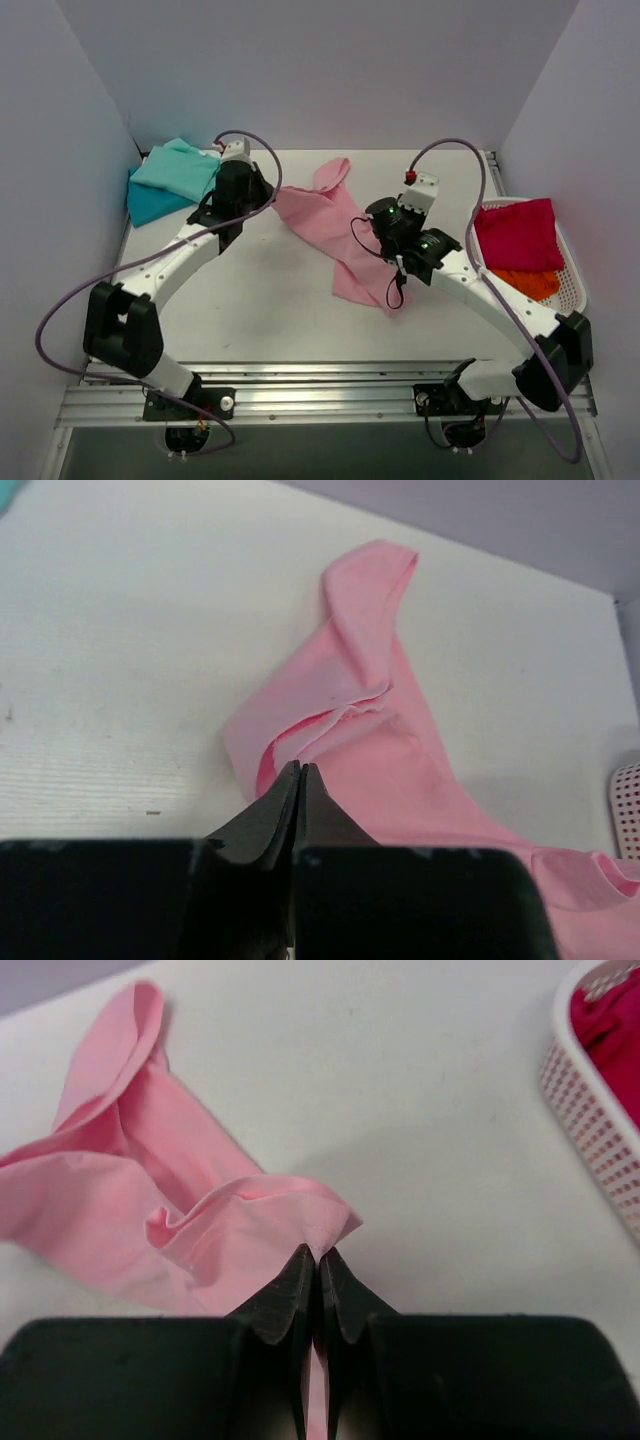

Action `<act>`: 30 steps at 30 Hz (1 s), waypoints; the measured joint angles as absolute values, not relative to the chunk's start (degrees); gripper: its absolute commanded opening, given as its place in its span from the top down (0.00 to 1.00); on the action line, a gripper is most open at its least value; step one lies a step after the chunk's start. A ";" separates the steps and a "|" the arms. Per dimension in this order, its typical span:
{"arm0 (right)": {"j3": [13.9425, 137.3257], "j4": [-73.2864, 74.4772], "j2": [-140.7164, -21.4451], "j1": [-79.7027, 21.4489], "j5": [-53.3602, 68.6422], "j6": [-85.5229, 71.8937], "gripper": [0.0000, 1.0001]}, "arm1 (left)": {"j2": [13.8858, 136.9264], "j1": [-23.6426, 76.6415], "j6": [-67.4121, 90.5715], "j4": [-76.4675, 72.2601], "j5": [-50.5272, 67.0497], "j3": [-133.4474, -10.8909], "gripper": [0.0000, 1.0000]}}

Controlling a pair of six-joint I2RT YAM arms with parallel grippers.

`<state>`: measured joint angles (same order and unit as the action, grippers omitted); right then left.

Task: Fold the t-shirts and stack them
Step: Flatten out the tshirt

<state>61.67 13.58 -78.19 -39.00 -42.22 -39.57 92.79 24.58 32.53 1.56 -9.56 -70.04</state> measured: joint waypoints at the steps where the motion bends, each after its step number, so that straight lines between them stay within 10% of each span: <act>1: 63.11 14.87 -76.34 -38.98 -43.57 -38.98 1.00 | 90.30 24.51 32.21 2.00 -10.15 -70.00 0.98; 18: 79.15 26.02 -57.17 -38.20 -52.49 -27.92 1.00 | 58.96 23.22 26.65 14.96 -15.90 -70.59 0.98; 30: 89.56 8.54 -39.68 -37.23 -16.21 -12.45 1.00 | 41.39 23.20 23.55 20.18 -8.03 -81.87 0.98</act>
<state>89.56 8.54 -39.68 -37.23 -16.21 -12.45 41.39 23.20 23.55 20.18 -8.03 -81.87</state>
